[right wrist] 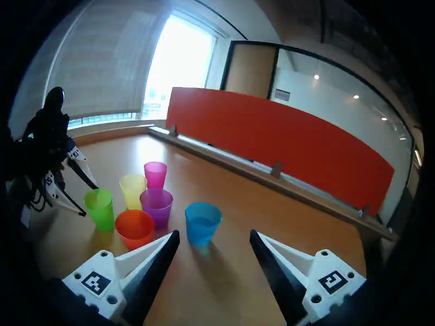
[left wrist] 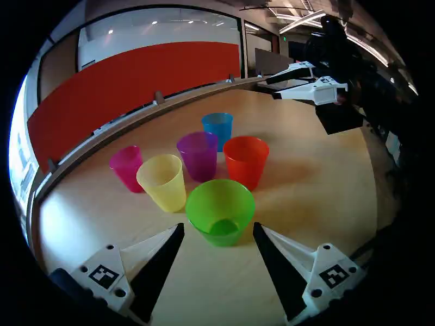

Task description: Pour water

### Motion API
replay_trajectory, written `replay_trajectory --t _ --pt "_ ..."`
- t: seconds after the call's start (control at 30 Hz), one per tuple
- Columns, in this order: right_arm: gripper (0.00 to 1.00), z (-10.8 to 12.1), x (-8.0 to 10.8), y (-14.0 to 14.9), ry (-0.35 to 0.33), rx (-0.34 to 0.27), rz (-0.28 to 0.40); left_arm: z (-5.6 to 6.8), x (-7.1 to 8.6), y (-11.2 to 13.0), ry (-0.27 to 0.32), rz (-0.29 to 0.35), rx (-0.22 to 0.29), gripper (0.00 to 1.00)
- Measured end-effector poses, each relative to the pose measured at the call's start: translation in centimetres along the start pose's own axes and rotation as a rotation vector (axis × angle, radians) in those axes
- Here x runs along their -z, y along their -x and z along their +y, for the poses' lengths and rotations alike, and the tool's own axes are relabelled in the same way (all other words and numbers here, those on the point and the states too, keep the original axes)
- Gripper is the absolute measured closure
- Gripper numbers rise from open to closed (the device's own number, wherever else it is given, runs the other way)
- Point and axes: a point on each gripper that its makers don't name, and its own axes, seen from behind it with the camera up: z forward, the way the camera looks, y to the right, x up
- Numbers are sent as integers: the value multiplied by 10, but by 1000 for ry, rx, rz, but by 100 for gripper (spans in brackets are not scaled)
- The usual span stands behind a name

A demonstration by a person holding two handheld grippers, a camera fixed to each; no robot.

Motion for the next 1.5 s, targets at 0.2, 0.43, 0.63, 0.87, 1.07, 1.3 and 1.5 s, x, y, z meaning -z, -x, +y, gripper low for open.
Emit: replay_trajectory --t 0.2,0.43,0.63,0.87,1.07,1.3,1.5 --pt "0 1 -4 2 -3 2 -2 2 -9 0 13 -7 0 6" --pt "0 1 -10 4 -9 2 -5 2 -18 -3 20 -7 2 6" --pt "0 1 -14 4 -14 0 -8 1 -23 -4 22 -6 3 6" --pt "0 1 -19 4 -18 3 -10 -1 -27 -3 25 -7 2 6" --pt "0 1 -24 5 -23 3 -14 -1 -29 -3 23 -3 -18 9" --pt "0 -1 -28 7 -29 4 -19 -2 -30 -3 23 -5 -14 17" --pt "0 -1 -35 11 -35 4 -29 -2 -28 -5 12 3 -18 17"
